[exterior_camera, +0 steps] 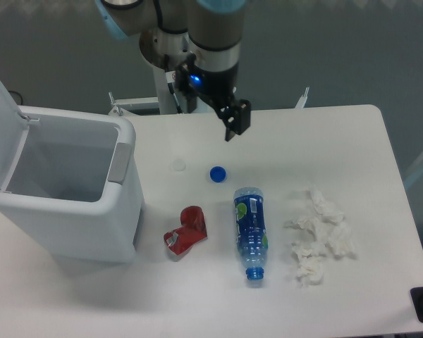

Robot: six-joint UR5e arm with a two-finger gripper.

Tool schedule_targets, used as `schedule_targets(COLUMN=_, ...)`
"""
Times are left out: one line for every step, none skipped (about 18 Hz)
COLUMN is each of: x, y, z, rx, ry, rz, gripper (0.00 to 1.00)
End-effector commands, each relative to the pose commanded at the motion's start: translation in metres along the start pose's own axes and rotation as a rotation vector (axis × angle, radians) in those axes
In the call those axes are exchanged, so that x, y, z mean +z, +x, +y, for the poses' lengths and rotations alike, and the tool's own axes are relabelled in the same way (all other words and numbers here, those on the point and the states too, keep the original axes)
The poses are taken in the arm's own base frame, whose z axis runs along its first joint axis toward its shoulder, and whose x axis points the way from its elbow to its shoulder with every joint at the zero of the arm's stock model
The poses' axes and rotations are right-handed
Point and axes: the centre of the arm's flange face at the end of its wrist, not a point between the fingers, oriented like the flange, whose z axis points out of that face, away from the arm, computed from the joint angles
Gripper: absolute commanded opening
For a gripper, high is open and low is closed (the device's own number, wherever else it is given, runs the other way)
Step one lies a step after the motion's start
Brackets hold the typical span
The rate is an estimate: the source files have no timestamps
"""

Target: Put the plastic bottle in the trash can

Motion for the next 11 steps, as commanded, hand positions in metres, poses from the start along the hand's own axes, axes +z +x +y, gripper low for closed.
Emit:
schedule_targets(x=0.009, y=-0.008, z=-0.001, rx=-0.006, ry=0.001, rz=-0.001, gripper=1.0)
schedule_targets(x=0.017, y=-0.016, z=-0.004, rx=-0.005, ry=0.004, rz=-0.013, gripper=1.0)
schedule_targets(x=0.025, y=-0.026, z=-0.007, rx=-0.005, ry=0.008, rz=-0.028, gripper=1.0)
schedule_targets(x=0.03, y=-0.035, z=-0.006, rx=-0.009, ry=0.014, rz=-0.045, gripper=1.0)
schedule_targets(x=0.032, y=-0.041, z=-0.005, rx=-0.014, ry=0.018, rz=-0.058, gripper=1.0)
schedule_targets(x=0.04, y=-0.049, z=-0.002, rx=-0.018, ry=0.016, rz=-0.053, gripper=1.0)
schedule_targets(x=0.046, y=-0.058, z=0.005, rx=-0.034, ry=0.014, rz=-0.047, gripper=1.0)
schedule_targets(x=0.048, y=-0.064, z=0.013, rx=-0.05, ry=0.015, rz=-0.044, gripper=1.0)
schedule_targets(x=0.052, y=-0.07, z=0.019, rx=-0.061, ry=0.014, rz=-0.039, gripper=1.0)
schedule_targets(x=0.057, y=-0.074, z=0.023, rx=-0.066, ry=0.012, rz=-0.033, gripper=1.0)
schedule_targets(x=0.061, y=-0.08, z=0.028, rx=-0.075, ry=0.011, rz=-0.03, gripper=1.0)
